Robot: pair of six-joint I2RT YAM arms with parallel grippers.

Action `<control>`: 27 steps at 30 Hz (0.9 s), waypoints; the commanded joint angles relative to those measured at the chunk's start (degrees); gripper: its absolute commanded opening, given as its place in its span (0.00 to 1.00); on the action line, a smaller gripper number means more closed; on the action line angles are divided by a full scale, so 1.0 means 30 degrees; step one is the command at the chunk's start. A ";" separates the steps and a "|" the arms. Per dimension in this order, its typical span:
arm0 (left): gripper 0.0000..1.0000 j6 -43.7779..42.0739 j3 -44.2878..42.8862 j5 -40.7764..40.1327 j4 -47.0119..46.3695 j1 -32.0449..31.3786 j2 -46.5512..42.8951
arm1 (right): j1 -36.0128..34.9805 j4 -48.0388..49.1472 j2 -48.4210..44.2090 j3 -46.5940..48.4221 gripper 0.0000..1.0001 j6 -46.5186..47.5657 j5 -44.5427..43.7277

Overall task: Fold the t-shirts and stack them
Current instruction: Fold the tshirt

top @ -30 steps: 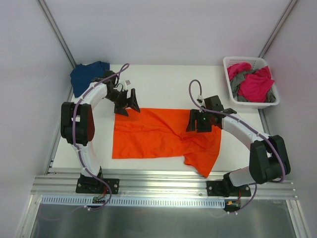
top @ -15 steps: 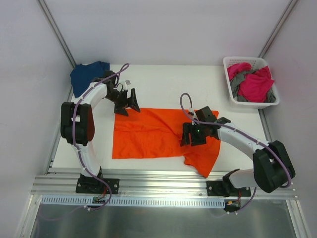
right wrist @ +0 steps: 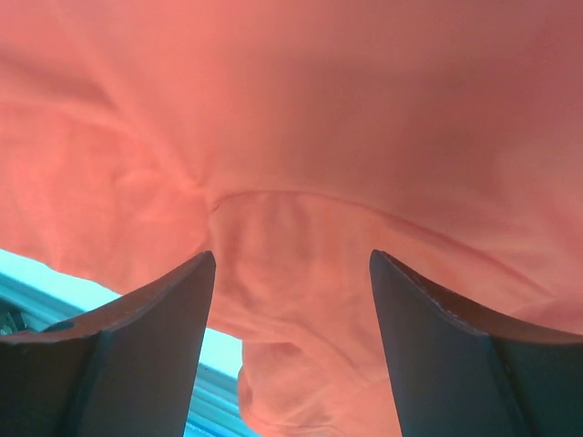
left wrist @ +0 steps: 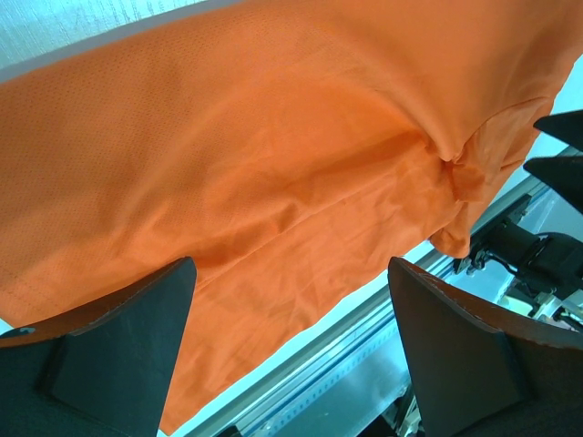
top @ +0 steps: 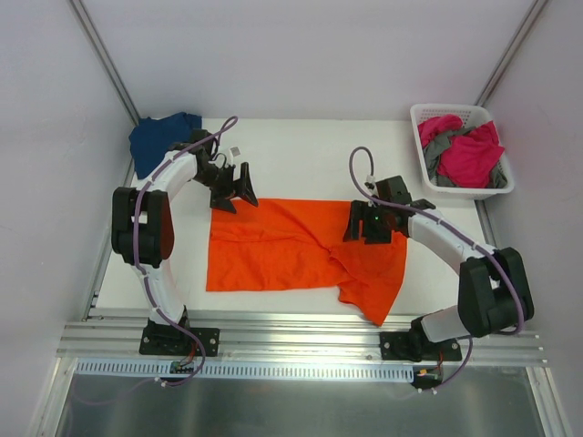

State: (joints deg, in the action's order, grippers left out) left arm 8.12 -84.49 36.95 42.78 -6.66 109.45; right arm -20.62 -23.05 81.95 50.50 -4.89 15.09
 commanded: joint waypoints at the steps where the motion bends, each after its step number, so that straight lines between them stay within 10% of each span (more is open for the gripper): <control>1: 0.88 -0.0128 -0.0489 0.0223 0.0504 0.0138 -0.0010 | 0.0633 0.0387 0.0978 0.1210 0.73 -0.0010 -0.0519; 27: 0.89 0.0457 -0.5965 -0.1183 0.0797 0.0285 0.6728 | 0.2479 0.0359 1.0268 0.8826 0.77 0.0456 -0.1339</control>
State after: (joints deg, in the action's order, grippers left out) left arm 9.72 -98.91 35.73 44.86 -6.61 127.31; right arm -13.47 -21.78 109.34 73.34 -4.69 11.84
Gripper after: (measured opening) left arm 0.884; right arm 0.773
